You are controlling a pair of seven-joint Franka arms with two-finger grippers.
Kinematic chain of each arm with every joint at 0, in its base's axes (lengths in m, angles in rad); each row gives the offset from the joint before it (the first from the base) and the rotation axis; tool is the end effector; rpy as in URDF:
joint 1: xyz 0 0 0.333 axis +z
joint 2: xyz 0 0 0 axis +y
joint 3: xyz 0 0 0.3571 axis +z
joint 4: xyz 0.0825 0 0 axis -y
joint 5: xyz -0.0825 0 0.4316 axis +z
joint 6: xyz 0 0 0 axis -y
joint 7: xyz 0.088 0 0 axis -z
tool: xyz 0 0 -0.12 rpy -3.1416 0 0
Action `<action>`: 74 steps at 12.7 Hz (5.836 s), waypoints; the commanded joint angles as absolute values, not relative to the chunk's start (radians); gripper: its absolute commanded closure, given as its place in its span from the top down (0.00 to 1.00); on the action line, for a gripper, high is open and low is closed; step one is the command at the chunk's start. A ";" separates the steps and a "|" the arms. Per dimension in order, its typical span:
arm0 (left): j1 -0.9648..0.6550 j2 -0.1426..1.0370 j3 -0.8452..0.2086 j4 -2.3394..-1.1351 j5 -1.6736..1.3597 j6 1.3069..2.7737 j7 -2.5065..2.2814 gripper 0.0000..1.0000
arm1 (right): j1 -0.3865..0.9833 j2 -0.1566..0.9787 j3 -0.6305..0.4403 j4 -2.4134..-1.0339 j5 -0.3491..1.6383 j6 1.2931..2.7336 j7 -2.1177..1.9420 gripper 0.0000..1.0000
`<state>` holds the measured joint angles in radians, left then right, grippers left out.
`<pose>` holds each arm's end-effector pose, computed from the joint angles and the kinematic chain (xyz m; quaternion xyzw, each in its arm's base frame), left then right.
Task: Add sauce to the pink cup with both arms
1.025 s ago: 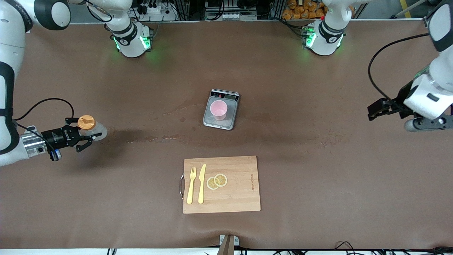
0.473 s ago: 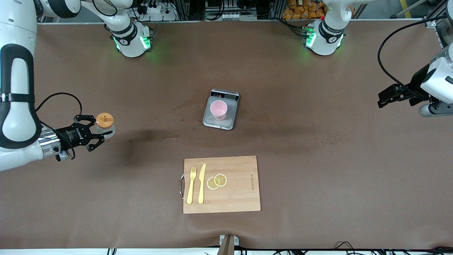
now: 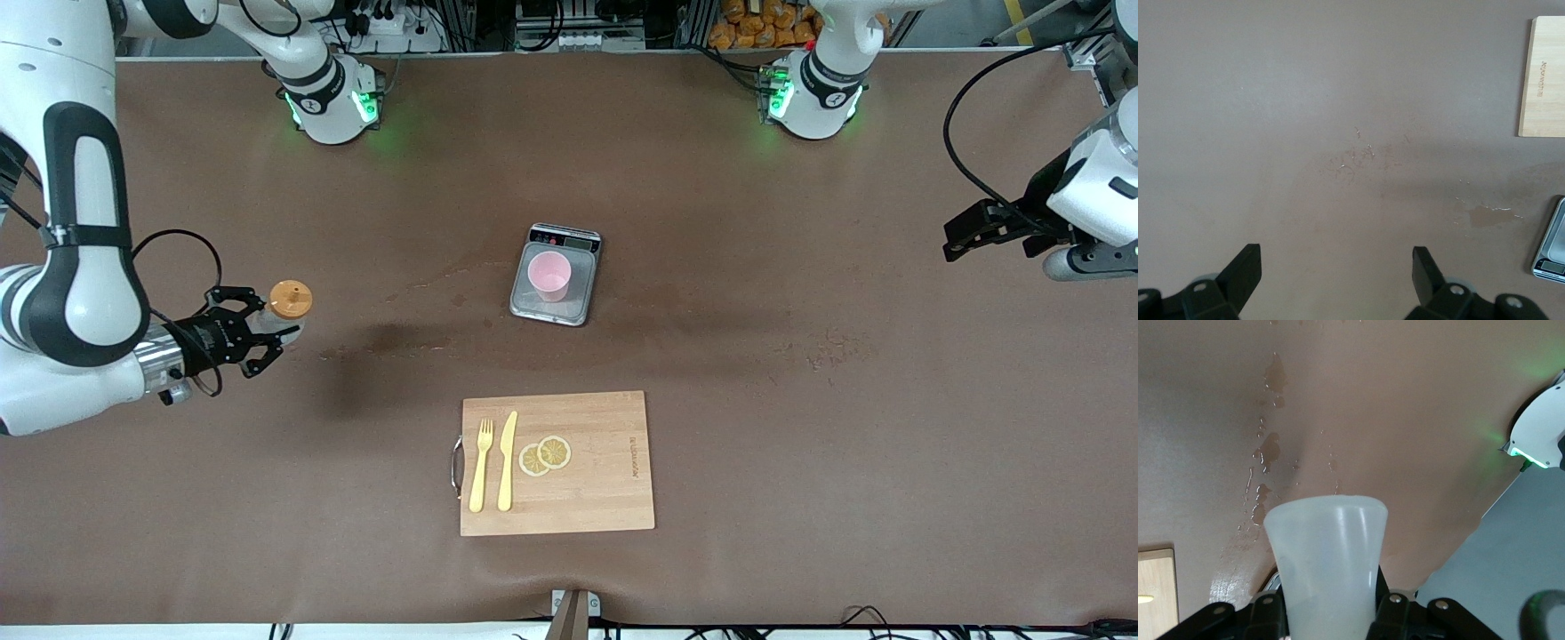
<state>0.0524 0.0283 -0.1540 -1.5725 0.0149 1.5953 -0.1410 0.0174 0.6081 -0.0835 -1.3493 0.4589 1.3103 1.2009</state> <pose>0.6108 -0.0591 0.6369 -0.9998 -0.0195 0.0019 0.0055 0.7081 0.0263 0.3553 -0.7399 0.5616 0.3703 0.0043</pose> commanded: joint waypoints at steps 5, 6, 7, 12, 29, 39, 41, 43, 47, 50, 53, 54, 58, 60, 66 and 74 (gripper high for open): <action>0.049 0.012 -0.150 -1.582 0.006 1.592 -0.126 1.00 | 0.193 0.558 -0.089 -1.373 0.301 1.356 1.399 0.44; 0.051 0.012 -0.150 -1.582 0.005 1.592 -0.126 1.00 | 0.222 0.558 -0.089 -1.373 0.287 1.368 1.446 0.44; 0.052 0.012 -0.150 -1.585 0.003 1.591 -0.126 1.00 | 0.245 0.558 -0.089 -1.373 0.284 1.374 1.485 0.44; 0.052 0.015 -0.152 -1.586 0.003 1.592 -0.126 1.00 | 0.327 0.563 -0.087 -1.374 0.247 1.407 1.617 0.44; 0.037 0.025 -0.169 -1.582 -0.003 1.595 -0.143 1.00 | 0.575 0.609 -0.087 -1.376 0.019 1.401 1.896 0.43; 0.037 0.032 -0.172 -1.582 -0.003 1.600 -0.143 1.00 | 0.647 0.673 -0.087 -1.373 -0.074 1.362 2.055 0.43; 0.037 0.034 -0.172 -1.582 -0.003 1.600 -0.143 1.00 | 0.670 0.675 -0.087 -1.370 -0.077 1.358 2.126 0.43; 0.037 0.032 -0.172 -1.582 -0.003 1.600 -0.143 1.00 | 0.669 0.670 -0.087 -1.358 -0.084 1.293 2.132 0.44; 0.037 0.032 -0.172 -1.582 -0.003 1.600 -0.143 1.00 | 0.677 0.673 -0.089 -1.326 -0.091 1.256 2.145 0.42; 0.037 0.032 -0.172 -1.583 -0.003 1.601 -0.143 1.00 | 0.673 0.676 -0.089 -1.313 -0.084 1.264 2.164 0.39; 0.037 0.038 -0.172 -1.583 -0.003 1.601 -0.144 1.00 | 0.666 0.675 -0.087 -1.313 -0.083 1.262 2.164 0.35; 0.037 0.038 -0.172 -1.583 -0.003 1.601 -0.144 1.00 | 0.672 0.675 -0.089 -1.313 -0.086 1.262 2.164 0.35; 0.037 0.040 -0.172 -1.585 -0.003 1.601 -0.144 1.00 | 0.649 0.675 -0.086 -1.313 -0.072 1.270 2.135 0.30; 0.037 0.040 -0.172 -1.585 -0.003 1.603 -0.144 1.00 | 0.618 0.667 -0.084 -1.315 -0.043 1.313 2.058 0.28; 0.037 0.044 -0.172 -1.586 -0.003 1.603 -0.144 1.00 | 0.473 0.632 -0.087 -1.319 0.097 1.324 1.806 0.32; 0.035 0.046 -0.172 -1.585 -0.003 1.608 -0.144 1.00 | 0.203 0.561 -0.084 -1.325 0.311 1.267 1.479 0.35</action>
<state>0.0391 0.0516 -0.1754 -1.5811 0.0146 1.5991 -0.1411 0.2528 0.5893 -0.1013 -1.3105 0.2532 1.2847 1.5271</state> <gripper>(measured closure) 0.000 0.573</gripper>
